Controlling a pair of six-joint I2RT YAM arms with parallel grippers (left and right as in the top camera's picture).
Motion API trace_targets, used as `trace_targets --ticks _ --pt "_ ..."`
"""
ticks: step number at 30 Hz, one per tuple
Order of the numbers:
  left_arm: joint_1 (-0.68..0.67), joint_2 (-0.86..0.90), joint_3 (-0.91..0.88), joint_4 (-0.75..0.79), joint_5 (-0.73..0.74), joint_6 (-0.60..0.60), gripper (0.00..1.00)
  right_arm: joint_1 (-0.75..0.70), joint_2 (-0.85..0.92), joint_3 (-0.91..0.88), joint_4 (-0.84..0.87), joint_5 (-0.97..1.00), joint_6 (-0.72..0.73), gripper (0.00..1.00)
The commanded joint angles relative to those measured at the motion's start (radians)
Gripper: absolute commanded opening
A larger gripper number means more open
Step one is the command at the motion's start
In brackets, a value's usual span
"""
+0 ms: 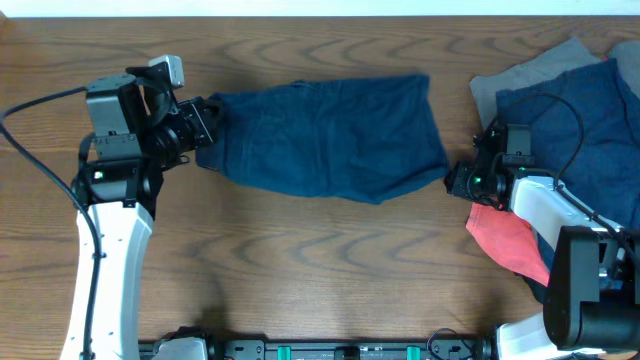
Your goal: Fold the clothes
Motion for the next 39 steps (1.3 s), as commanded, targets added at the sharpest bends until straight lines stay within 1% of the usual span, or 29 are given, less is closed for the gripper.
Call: trace_targets --ticks 1,5,16,18,21,23,28,32,34,39 --pt "-0.002 0.038 0.002 -0.001 -0.039 0.013 0.06 -0.008 0.075 -0.074 -0.021 -0.066 -0.013 0.38" --pt "-0.002 0.076 0.002 -0.003 -0.039 0.013 0.06 -0.003 0.075 -0.074 0.026 -0.169 -0.031 0.38" --pt "-0.002 0.097 0.002 -0.005 -0.039 0.013 0.06 0.044 0.075 -0.074 0.159 -0.299 -0.037 0.40" --pt "-0.002 0.097 0.002 -0.011 -0.039 0.013 0.06 0.054 0.075 -0.074 0.172 -0.299 -0.026 0.39" --pt "-0.002 0.097 0.001 -0.019 -0.040 0.013 0.06 0.062 0.073 -0.074 0.190 -0.339 -0.023 0.33" --pt "-0.002 0.097 0.001 -0.019 -0.040 0.013 0.06 0.061 0.069 -0.073 0.202 -0.360 0.005 0.32" --pt "-0.002 0.097 0.001 -0.021 -0.040 0.013 0.06 0.061 0.044 -0.047 0.203 -0.367 0.023 0.30" --pt "-0.002 0.097 0.001 -0.022 -0.040 0.013 0.06 0.062 0.027 -0.023 0.237 -0.362 0.015 0.31" --pt "-0.002 0.097 0.001 -0.023 -0.040 0.013 0.06 0.066 0.027 -0.023 0.267 -0.333 0.016 0.31" --pt "-0.002 0.097 0.001 -0.032 -0.040 0.013 0.06 0.090 0.028 -0.023 0.276 -0.216 0.014 0.31"
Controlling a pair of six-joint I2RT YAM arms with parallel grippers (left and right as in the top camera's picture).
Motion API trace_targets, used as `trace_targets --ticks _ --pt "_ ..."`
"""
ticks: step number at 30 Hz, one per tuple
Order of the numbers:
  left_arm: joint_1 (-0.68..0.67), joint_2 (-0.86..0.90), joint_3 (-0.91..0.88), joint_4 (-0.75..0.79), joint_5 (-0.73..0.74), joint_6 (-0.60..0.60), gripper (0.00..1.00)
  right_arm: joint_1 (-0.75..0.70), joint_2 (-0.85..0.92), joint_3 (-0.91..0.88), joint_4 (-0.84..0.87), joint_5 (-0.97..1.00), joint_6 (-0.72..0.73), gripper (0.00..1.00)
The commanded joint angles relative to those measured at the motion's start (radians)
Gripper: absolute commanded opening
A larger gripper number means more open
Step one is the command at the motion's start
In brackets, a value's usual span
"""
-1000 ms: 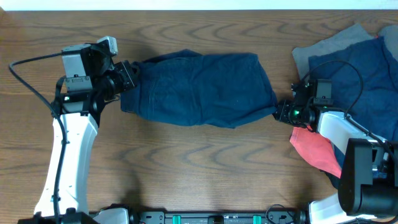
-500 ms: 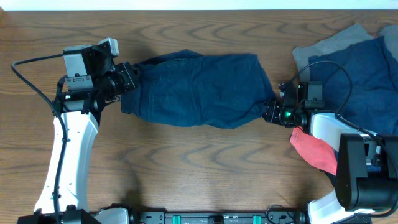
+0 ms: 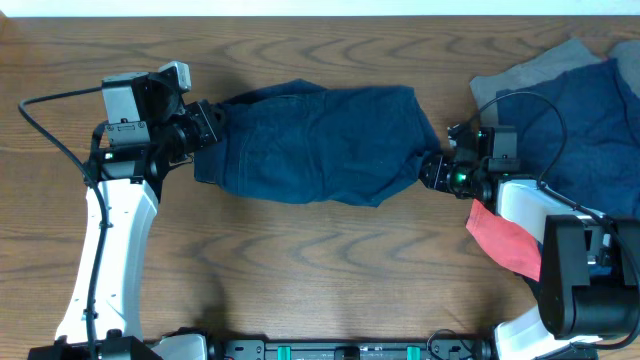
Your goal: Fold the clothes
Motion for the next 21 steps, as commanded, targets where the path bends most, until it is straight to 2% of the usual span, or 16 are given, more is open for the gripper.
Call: trace_targets --ticks 1,4,10,21 --pt "-0.002 -0.002 0.001 -0.008 -0.012 0.013 0.06 0.029 -0.019 0.016 0.008 0.076 0.000 0.31" --pt "-0.002 -0.002 0.001 -0.014 -0.012 0.013 0.06 0.047 -0.019 0.016 0.024 0.104 -0.005 0.30" --pt "-0.002 -0.002 0.001 -0.015 -0.012 0.013 0.06 0.095 -0.019 0.016 0.041 0.290 -0.005 0.20" --pt "-0.002 -0.002 0.001 -0.015 -0.012 0.013 0.06 0.103 -0.019 0.012 0.040 0.458 -0.005 0.18"
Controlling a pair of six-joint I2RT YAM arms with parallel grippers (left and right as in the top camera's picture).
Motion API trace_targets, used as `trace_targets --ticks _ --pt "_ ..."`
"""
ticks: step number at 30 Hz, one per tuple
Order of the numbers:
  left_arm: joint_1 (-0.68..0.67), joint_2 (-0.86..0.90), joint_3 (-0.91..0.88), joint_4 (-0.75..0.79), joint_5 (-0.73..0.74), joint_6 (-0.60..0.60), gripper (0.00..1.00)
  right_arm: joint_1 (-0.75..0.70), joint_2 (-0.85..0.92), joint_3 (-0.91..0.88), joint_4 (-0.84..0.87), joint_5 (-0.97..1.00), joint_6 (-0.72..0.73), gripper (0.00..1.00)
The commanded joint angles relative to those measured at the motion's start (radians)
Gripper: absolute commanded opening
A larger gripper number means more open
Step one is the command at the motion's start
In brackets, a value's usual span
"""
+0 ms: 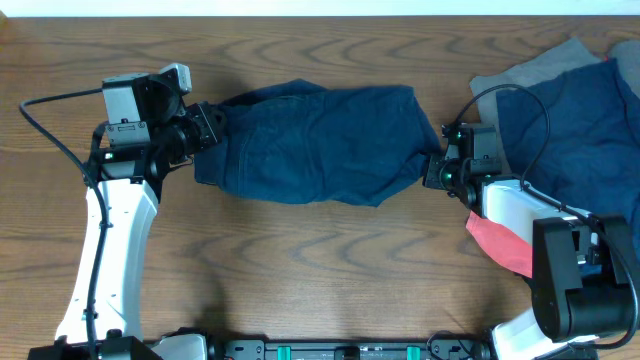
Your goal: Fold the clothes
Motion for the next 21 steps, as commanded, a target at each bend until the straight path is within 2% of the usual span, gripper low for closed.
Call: trace_targets --ticks 1,13,21 --pt "-0.002 -0.002 0.001 0.000 -0.012 0.013 0.06 0.011 -0.018 0.012 0.002 0.111 -0.005 0.18" --pt "-0.002 -0.002 0.001 0.000 -0.012 0.013 0.06 0.011 -0.008 0.012 0.035 0.124 -0.042 0.16" --pt "-0.002 -0.002 0.001 0.001 -0.012 0.013 0.06 0.012 0.087 0.012 0.047 0.105 -0.042 0.14"
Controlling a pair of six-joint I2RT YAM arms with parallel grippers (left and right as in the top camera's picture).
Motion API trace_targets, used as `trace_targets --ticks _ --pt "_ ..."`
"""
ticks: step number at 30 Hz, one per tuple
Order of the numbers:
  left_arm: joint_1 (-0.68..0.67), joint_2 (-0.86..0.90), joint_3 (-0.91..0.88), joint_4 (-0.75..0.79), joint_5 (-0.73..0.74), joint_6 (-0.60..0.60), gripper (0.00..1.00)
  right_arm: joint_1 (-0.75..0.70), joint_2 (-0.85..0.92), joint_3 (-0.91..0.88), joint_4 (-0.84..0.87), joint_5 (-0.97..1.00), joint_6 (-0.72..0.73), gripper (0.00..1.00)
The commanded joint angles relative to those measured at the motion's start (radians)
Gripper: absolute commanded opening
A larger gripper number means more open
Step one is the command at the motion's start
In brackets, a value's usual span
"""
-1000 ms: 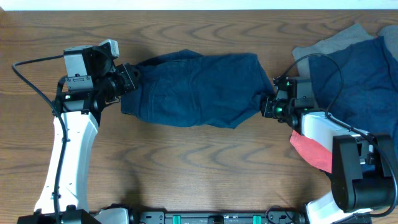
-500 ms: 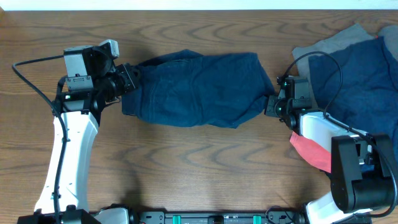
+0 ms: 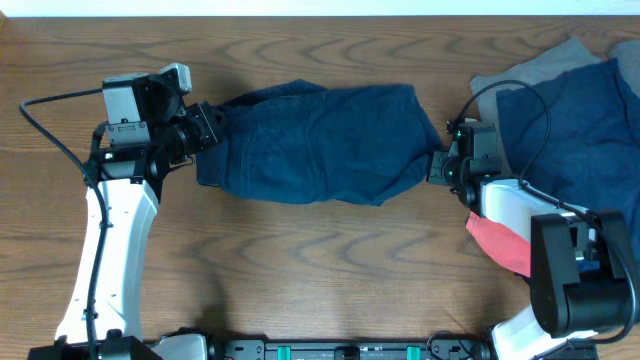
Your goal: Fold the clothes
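Note:
A dark blue denim garment [image 3: 315,145] lies spread across the middle of the wooden table, rumpled along its top edge. At its left end sits my left gripper [image 3: 212,125], shut on the cloth. My right gripper [image 3: 437,166] is at the garment's lower right corner, and that corner bunches up against its fingers, so it looks shut on it. The fingertips themselves are small and partly hidden by the fabric.
A pile of clothes fills the far right: a grey garment [image 3: 535,65], another blue one [image 3: 590,120] and a red cloth [image 3: 505,240] beside the right arm. The right arm's cable loops over that pile. The table's [image 3: 330,270] front edge carries the arm bases.
My right gripper has shifted a few pixels to the right and up with the garment's corner. The left arm and the rest of the garment look unchanged.
First the garment lay wider and flatter, with my grippers at its left end and right corner. Then the left arm stood further right, the right gripper further left, and the cloth had bunched between them. It has stayed nearly the same since.

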Motion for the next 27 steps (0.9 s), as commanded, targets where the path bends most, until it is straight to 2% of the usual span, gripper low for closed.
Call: trace_targets --ticks 1,6,9,15,21,27 --pt "-0.001 -0.002 0.001 0.003 -0.012 0.013 0.06 0.011 0.069 0.005 -0.015 0.006 -0.012 0.13" --pt "-0.001 -0.002 0.001 0.072 -0.013 0.013 0.06 0.011 0.095 0.005 -0.054 0.008 -0.011 0.11" --pt "-0.001 -0.002 0.001 0.167 -0.019 0.012 0.06 0.011 0.095 0.005 -0.076 0.008 -0.011 0.10" --pt "-0.002 0.012 0.001 0.240 -0.257 -0.023 0.06 0.011 0.095 0.005 -0.135 0.047 -0.011 0.08" --pt "-0.002 0.127 0.001 0.293 -0.278 -0.033 0.06 0.011 0.095 0.005 -0.163 0.053 -0.011 0.07" --pt "-0.002 0.279 0.002 0.415 -0.279 -0.040 0.06 0.011 0.095 0.005 -0.182 0.053 -0.011 0.07"
